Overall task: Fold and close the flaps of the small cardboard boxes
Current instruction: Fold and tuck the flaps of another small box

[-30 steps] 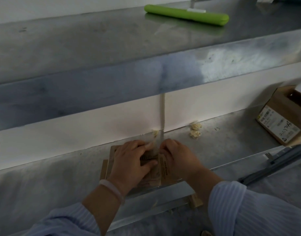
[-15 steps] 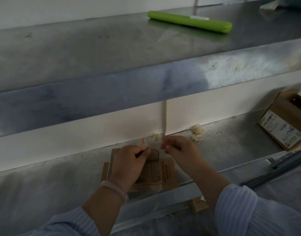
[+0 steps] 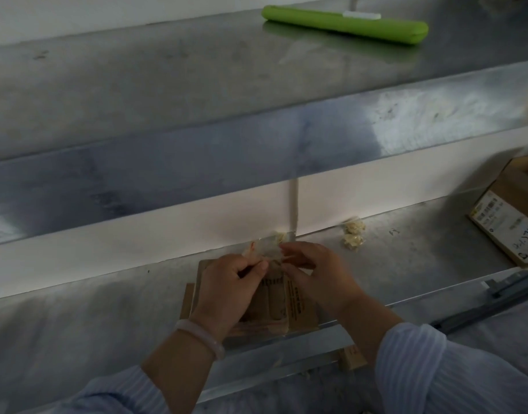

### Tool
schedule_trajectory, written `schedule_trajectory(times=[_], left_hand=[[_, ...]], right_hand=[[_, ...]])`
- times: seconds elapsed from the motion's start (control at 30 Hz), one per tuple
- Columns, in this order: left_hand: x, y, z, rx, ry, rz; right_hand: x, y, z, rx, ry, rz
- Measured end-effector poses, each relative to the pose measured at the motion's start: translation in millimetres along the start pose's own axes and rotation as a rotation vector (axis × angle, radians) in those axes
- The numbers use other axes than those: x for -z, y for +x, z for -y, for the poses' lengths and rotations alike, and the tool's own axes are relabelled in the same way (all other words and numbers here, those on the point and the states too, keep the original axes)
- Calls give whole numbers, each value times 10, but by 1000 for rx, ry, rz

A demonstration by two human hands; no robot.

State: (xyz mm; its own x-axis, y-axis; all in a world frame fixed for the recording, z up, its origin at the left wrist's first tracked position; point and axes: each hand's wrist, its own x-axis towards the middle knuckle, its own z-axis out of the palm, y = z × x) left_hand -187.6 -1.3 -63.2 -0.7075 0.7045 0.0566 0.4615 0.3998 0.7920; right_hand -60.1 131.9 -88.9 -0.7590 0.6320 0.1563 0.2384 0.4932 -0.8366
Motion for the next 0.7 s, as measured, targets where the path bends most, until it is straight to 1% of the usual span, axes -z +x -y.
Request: schedule_trajectory(times=[0.1,0.27,0.43,0.6,0.7], left_hand=[[-10,19,20,46,-8,0],[-6,22,-50,144,-86,-3],[1,17,-74,212,-238,-73],[20,17,-97,260,-381,-103],[16,12,-115,233,-299,-87]], right_hand=[[-25,22,49,-56,33,55],[-53,-18,47,-162,187,93],[-108,-86,82,-202,257,31],[-91,-85,168,-228,245,14],[-123,-67,205,-310,285,-27]])
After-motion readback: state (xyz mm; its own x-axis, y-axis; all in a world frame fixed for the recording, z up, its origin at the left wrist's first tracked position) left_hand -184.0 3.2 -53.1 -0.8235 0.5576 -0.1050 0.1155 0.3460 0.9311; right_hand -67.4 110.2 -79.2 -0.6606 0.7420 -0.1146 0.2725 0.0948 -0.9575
